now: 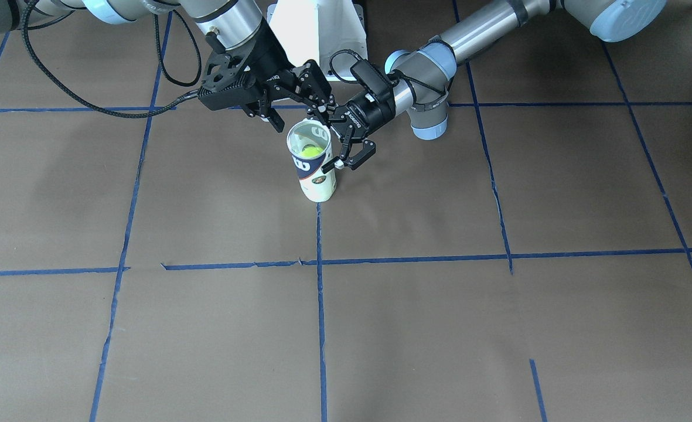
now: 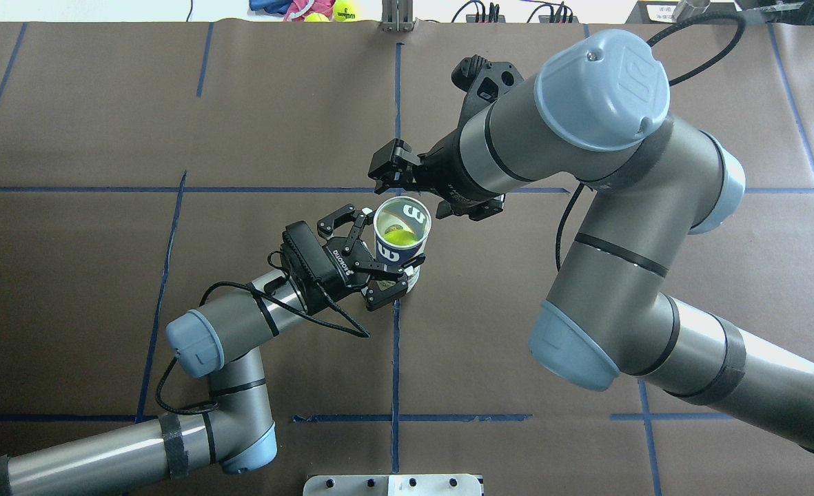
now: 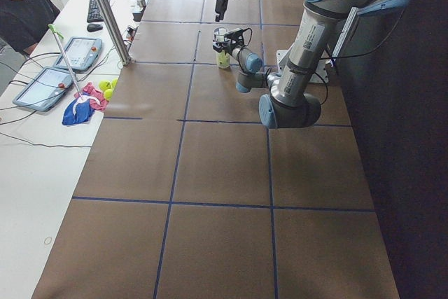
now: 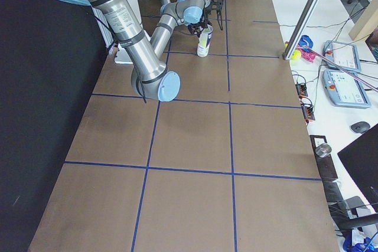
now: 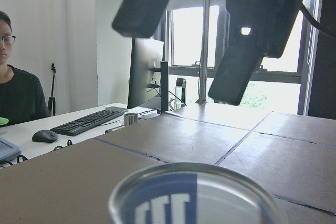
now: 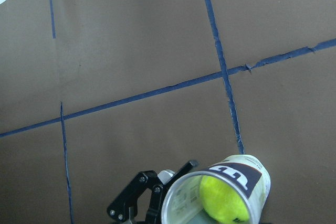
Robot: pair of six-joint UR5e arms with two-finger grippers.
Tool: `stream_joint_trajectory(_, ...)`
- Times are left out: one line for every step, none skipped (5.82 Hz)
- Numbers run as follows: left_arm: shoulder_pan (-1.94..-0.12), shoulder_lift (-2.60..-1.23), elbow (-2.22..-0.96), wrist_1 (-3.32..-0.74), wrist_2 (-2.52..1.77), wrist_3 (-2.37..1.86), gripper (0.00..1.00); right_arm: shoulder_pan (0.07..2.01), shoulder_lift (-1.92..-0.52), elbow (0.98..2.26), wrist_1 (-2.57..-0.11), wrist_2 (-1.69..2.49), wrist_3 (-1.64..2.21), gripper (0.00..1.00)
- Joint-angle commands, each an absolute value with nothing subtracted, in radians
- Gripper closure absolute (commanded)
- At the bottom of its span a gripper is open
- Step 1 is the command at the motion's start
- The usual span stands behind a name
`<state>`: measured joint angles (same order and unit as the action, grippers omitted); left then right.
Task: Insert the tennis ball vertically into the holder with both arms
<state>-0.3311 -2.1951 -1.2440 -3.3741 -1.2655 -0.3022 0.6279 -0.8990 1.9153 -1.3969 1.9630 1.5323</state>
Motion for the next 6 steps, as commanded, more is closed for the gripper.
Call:
stream_joint_trajectory(-0.331, -2.195, -1.246, -3.378, -1.266, -0.302, 0.04, 0.627, -0.9, 1.917, -1.396, 1.962, 1.536, 0.01)
stream_joint_trajectory(-0.331, -2.194, -1.279, -3.376, -1.266, -0.302, 0.01, 0.635, -0.9, 1.917, -1.393, 1.962, 1.534, 0.01)
stream_joint_trajectory(-0.331, -2.194, -1.334, -3.373, -1.264, -0.305, 0.0, 0.699, -0.893, 1.917, -1.387, 1.965, 1.525, 0.01)
stream_joint_trajectory(-0.331, -2.195, -1.356, -3.372, -1.264, -0.304, 0.0, 0.801, -0.896, 1.917, -1.388, 2.011, 1.519, 0.01)
stream_joint_trajectory(-0.337, -2.195, -1.367, -3.372, -1.264, -0.304, 0.0, 0.915, -0.916, 1.917, -1.394, 2.128, 1.494, 0.01)
stream_joint_trajectory(-0.345, -2.192, -1.409, -3.369, -1.262, -0.307, 0.0, 0.99, -0.957, 1.917, -1.39, 2.201, 1.473, 0.01)
